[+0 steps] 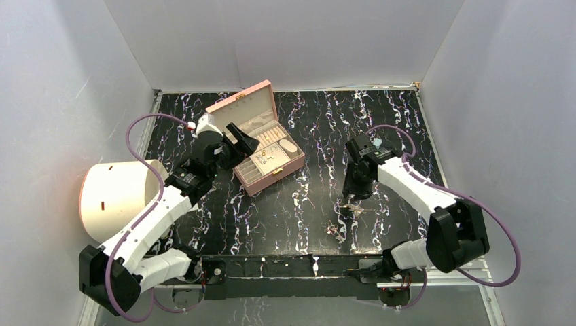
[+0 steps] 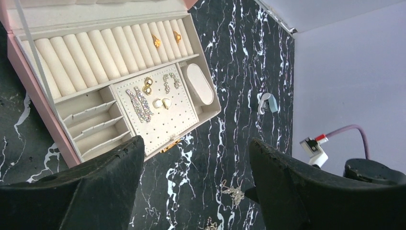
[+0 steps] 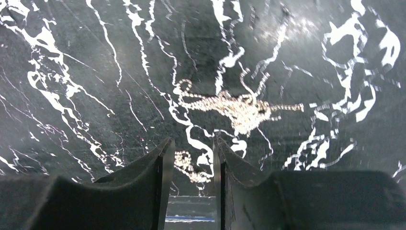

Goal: Organize the mixed jewelry
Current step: Pick up the jewelry from the center of the board.

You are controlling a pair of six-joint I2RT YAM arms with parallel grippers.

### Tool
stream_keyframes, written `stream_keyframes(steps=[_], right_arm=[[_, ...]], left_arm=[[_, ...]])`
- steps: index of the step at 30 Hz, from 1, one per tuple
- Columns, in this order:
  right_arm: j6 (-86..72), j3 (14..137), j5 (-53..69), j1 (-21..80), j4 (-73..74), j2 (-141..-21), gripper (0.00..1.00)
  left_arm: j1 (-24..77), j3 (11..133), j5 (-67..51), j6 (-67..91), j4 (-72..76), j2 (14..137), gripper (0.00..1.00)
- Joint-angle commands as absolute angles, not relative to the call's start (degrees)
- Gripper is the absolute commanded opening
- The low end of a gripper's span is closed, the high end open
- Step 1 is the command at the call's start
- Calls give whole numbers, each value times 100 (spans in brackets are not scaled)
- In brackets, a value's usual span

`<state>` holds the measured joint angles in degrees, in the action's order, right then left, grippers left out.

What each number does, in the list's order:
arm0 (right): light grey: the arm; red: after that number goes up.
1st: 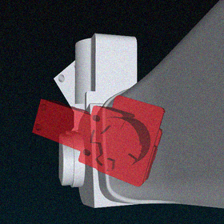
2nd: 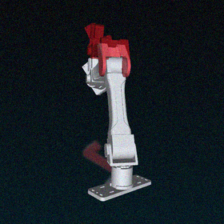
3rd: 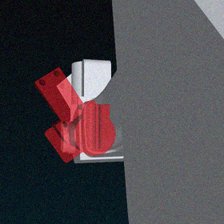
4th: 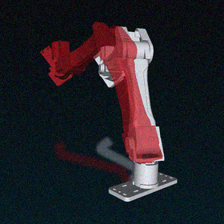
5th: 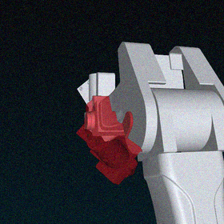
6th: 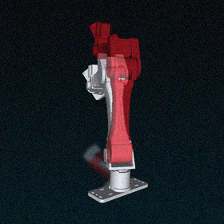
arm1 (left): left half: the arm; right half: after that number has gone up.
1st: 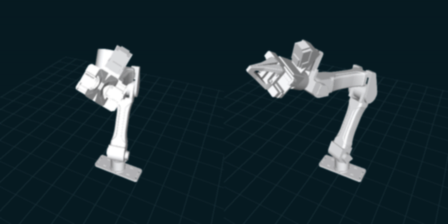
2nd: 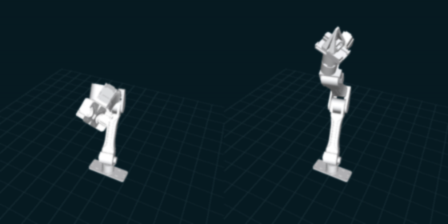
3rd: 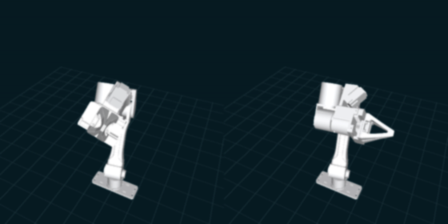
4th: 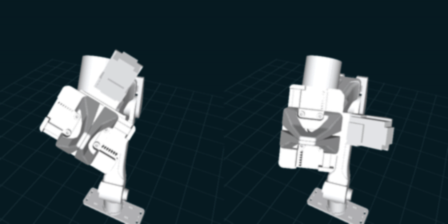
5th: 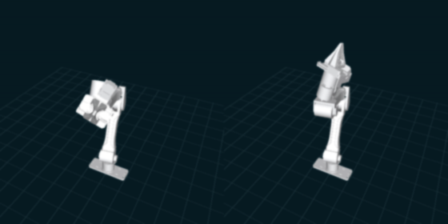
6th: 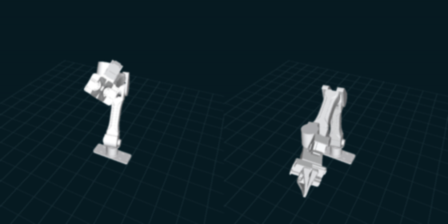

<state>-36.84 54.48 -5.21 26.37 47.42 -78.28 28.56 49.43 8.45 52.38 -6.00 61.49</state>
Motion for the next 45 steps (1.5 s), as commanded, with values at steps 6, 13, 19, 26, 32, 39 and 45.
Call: stream_keyframes(steps=[6, 13, 19, 26, 32, 39, 45], right_arm=[[-2062, 6030, -602, 2973, 4191, -8859, 46], [-1855, 6179, -1090, 3243, 4468, -9488, 40], [-1577, 6137, -664, 3345, 4343, -9645, 32], [-1591, 6206, -1190, 3406, 4433, -9953, 28], [-1661, 6296, -1772, 3439, 4496, -10052, 22], [-1714, 6336, -1549, 3435, 4321, -10069, 11], [-1662, 6451, -862, 3436, 3831, -10205, 8]], left_arm=[[2813, 5158, 593, 5250, -472, 6349, 77], [2814, 5335, 726, 4931, -741, 6364, 77], [2817, 5302, 823, 4815, -800, 6337, 77], [2804, 5411, 886, 4587, -900, 6380, 77], [2799, 5455, 938, 4455, -957, 6358, 77], [2796, 5519, 1050, 4305, -1059, 6312, 77], [2795, 5481, 1068, 4318, -1061, 6276, 77]])
